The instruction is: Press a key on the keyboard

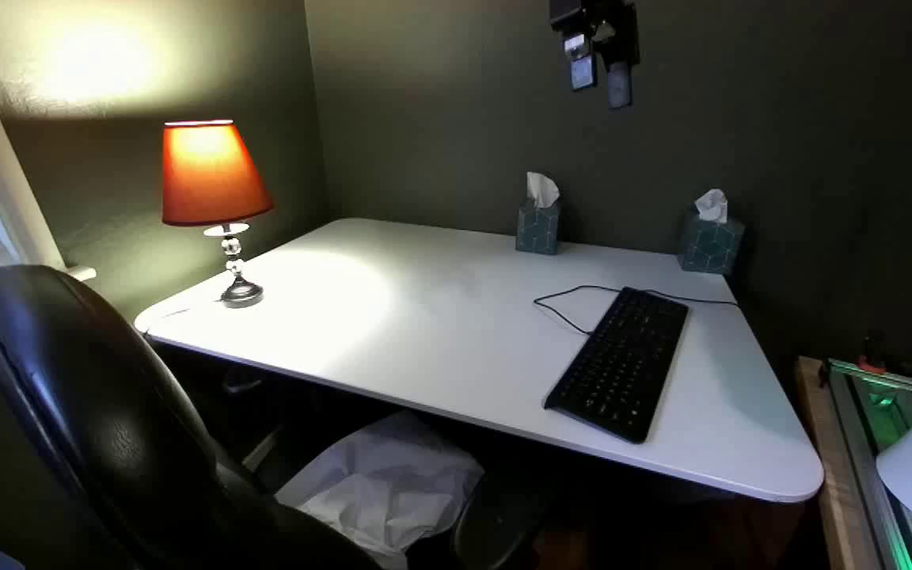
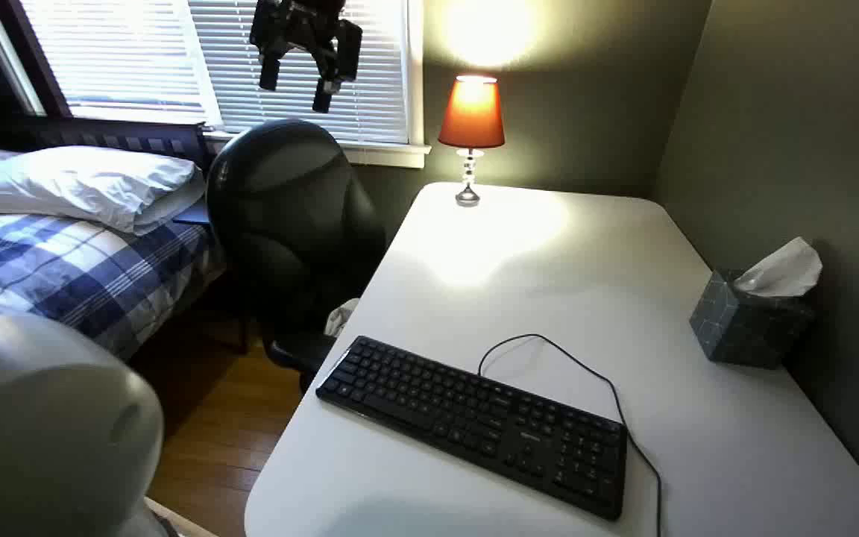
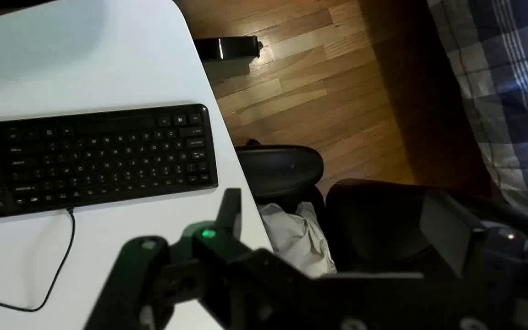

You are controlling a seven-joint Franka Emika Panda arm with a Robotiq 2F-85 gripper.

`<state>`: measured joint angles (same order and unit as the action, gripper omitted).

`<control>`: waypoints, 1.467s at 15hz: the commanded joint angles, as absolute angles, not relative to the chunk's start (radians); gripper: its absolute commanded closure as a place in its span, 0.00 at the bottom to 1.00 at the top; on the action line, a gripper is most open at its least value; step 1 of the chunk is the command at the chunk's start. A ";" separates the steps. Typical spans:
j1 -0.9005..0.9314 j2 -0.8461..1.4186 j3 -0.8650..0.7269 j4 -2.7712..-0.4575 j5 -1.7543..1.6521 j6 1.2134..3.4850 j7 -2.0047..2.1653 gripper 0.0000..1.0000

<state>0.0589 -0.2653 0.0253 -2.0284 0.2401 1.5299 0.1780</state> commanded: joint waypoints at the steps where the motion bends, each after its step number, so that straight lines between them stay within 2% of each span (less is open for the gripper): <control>1: 0.046 -0.264 0.036 -2.025 0.242 1.526 0.176 0.00; 14: 0.043 -0.255 0.031 -2.026 0.247 1.524 0.172 0.00; 22: 0.024 -0.251 0.040 -2.138 0.160 1.668 0.138 0.00</control>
